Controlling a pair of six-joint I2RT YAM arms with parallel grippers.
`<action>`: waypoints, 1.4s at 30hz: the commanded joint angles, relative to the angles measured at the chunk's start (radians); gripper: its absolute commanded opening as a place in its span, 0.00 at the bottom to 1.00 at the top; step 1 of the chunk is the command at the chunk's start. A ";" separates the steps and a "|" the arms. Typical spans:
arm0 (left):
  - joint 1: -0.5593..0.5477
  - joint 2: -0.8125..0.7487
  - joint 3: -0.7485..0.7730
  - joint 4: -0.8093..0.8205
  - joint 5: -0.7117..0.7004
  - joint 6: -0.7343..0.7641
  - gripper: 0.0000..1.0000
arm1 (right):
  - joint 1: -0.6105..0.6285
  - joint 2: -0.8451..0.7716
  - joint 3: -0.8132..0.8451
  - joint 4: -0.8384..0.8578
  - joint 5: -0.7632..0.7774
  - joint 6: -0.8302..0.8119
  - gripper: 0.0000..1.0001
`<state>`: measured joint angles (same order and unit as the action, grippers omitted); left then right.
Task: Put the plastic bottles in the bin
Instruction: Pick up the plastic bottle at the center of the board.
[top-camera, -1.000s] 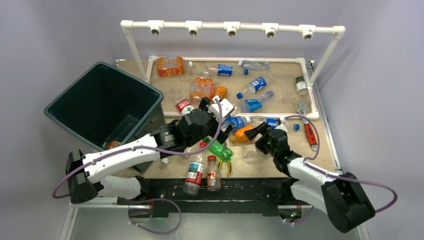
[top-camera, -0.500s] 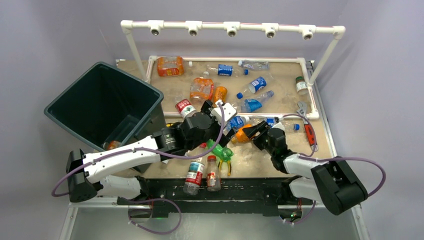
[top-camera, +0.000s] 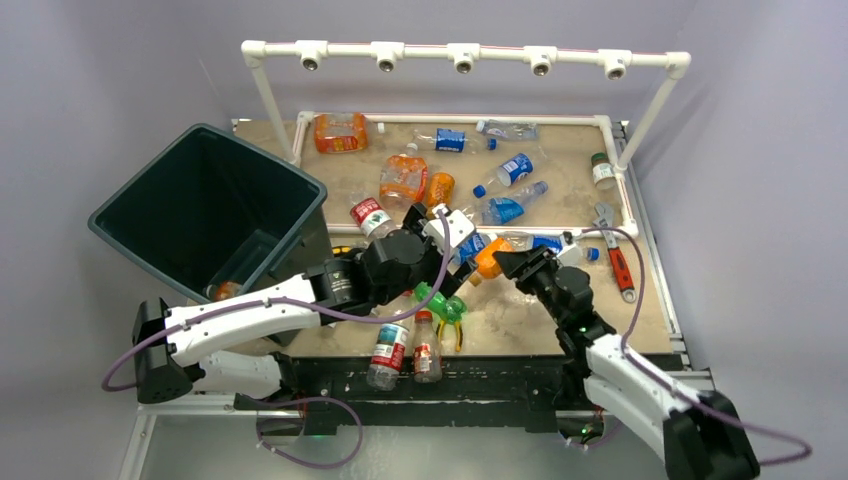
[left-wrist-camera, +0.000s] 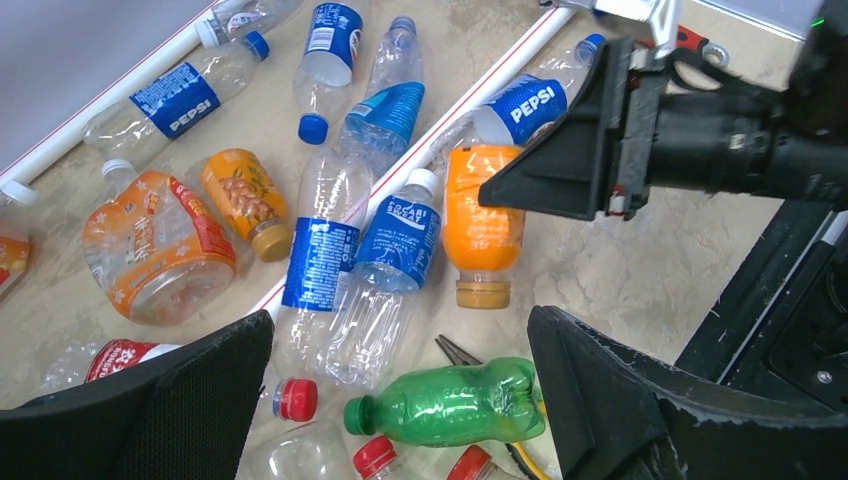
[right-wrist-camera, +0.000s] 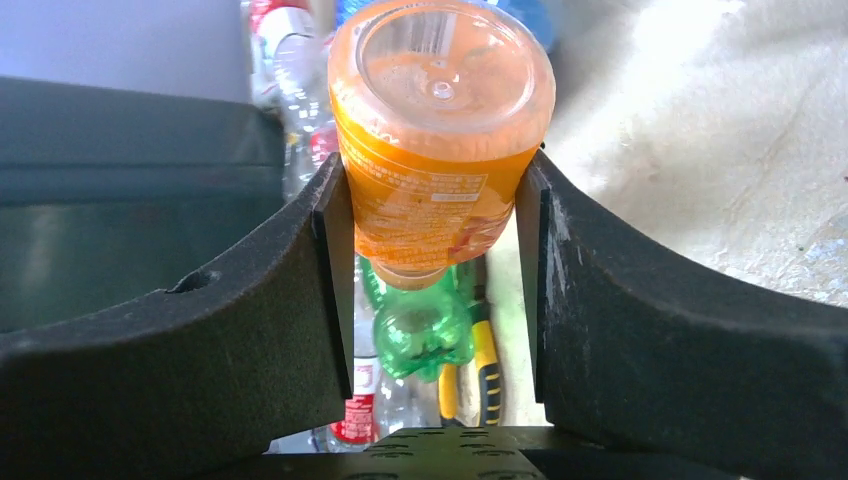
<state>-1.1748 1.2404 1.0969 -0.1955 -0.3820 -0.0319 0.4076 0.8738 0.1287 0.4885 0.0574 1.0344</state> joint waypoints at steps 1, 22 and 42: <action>-0.006 -0.055 -0.021 0.056 -0.014 -0.002 0.99 | 0.002 -0.229 0.032 -0.173 -0.033 -0.118 0.36; -0.006 -0.273 -0.196 0.347 0.552 -0.037 0.99 | 0.002 -0.629 0.143 0.035 -0.487 -0.258 0.34; -0.006 -0.221 -0.179 0.326 0.598 -0.037 0.98 | 0.001 -0.673 0.132 0.109 -0.569 -0.198 0.31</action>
<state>-1.1751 1.0019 0.8772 0.1104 0.1917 -0.0605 0.4076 0.1940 0.2813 0.4778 -0.4702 0.7795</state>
